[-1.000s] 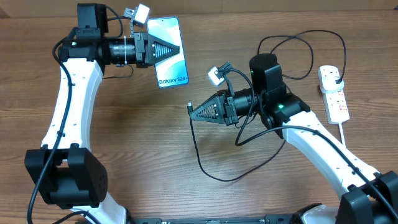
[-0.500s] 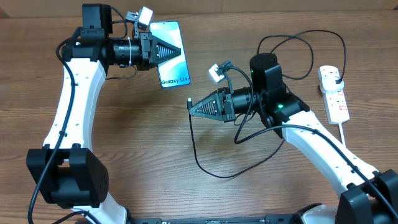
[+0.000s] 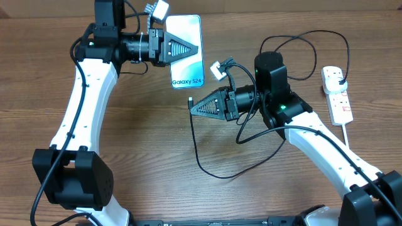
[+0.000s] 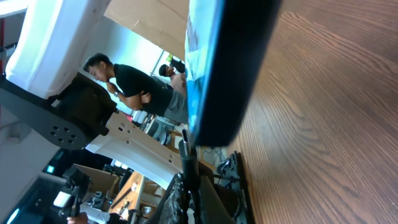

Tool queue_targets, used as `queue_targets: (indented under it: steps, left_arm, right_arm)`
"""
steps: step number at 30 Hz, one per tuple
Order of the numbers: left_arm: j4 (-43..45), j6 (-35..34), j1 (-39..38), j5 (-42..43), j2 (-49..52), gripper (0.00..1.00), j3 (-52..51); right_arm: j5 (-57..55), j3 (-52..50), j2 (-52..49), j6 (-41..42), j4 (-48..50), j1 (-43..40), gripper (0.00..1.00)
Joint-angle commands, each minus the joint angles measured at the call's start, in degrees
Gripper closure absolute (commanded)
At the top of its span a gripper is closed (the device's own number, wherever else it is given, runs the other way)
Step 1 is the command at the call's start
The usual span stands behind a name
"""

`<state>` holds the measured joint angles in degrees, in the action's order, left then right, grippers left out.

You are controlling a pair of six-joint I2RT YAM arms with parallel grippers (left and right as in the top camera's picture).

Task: Plug charger to phone and switch on socket
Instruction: 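Lift the cable end with the right gripper toward the phone's bottom, then push the USB-C plug into the phone's port with the right gripper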

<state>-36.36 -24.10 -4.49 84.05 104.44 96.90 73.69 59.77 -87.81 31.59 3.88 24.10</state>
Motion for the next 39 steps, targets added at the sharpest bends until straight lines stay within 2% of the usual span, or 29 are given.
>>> queue_targets:
  steps: [1,19,22,39]
  left_arm:
    - [0.4,-0.5,0.0,3.0,-2.5,0.96,1.5]
    - [0.2,0.9,-2.1,4.3,-2.5,0.96,1.5]
    - [-0.3,1.8,-1.8,0.8,-2.5,0.96,1.5]
    - [-2.4,2.9,-1.9,0.3,-2.5,0.96,1.5]
  right_arm:
    - [1.0,0.3,-0.3,1.7,2.5,0.2,0.96]
    - [-2.2,0.3,-0.3,4.3,4.7,0.2,0.96]
    - [-1.4,0.3,-0.3,4.5,4.5,0.2,0.96]
    - [-3.1,0.3,-0.3,7.3,4.4,-1.4,0.96]
